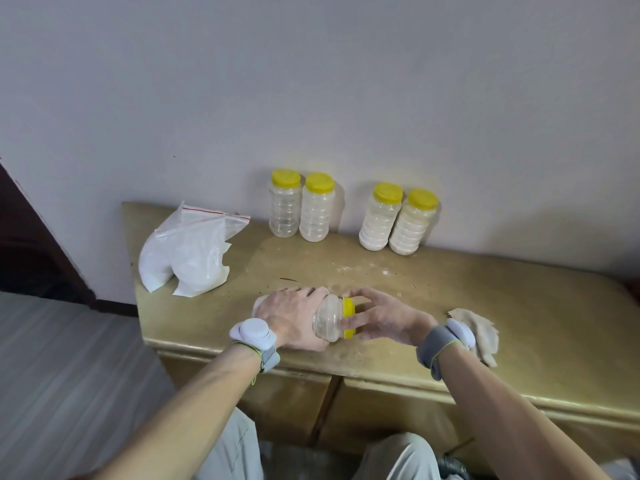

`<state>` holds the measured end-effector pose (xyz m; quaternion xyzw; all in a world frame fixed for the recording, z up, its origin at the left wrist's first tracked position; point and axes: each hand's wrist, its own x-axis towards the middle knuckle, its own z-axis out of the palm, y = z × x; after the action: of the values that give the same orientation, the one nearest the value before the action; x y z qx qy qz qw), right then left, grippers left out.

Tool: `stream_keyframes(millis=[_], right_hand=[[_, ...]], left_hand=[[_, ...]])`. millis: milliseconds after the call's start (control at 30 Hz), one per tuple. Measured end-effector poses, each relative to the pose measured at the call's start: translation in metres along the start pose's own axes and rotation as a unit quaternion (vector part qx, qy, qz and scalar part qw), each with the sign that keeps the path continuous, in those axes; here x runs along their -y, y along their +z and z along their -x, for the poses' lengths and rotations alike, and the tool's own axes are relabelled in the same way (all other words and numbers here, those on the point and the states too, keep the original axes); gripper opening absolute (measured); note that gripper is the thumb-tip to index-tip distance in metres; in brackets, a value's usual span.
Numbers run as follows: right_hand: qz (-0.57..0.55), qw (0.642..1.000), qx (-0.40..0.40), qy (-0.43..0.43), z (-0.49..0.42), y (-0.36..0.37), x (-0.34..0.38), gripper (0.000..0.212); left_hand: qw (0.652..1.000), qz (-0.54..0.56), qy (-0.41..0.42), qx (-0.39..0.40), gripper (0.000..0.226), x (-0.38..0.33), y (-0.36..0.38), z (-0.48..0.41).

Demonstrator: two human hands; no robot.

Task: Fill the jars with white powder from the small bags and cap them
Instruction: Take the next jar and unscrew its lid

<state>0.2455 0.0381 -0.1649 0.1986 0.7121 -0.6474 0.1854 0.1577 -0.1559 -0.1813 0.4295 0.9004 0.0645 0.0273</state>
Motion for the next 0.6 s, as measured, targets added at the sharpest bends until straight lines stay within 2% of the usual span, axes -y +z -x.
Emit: stream_keyframes(millis=[167,233,333,400,500,600], right_hand=[[0.176,0.980,-0.058,-0.080,0.000,0.007,-0.003,0.074],[0.279,0.950,-0.094,-0.102,-0.002,0.008,-0.006,0.082],[0.413,0.886,-0.164,-0.136,-0.001,0.004,-0.018,0.095],[0.419,0.867,-0.228,-0.146,0.002,-0.001,-0.025,0.092],[0.353,0.859,-0.338,-0.153,0.004,-0.011,-0.036,0.068],[0.339,0.856,-0.366,-0.137,0.004,-0.017,-0.050,0.055]], left_hand=[[1.000,-0.004,0.008,0.007,0.075,-0.002,0.000,-0.003],[1.000,-0.006,0.007,0.009,0.075,-0.002,0.001,-0.004],[1.000,0.001,-0.002,0.011,0.076,-0.001,0.003,-0.006],[1.000,0.003,-0.006,0.012,0.077,0.003,0.003,-0.007],[1.000,-0.004,-0.008,0.016,0.079,0.006,0.006,-0.008],[1.000,-0.014,-0.003,0.013,0.078,0.005,0.008,-0.008]])
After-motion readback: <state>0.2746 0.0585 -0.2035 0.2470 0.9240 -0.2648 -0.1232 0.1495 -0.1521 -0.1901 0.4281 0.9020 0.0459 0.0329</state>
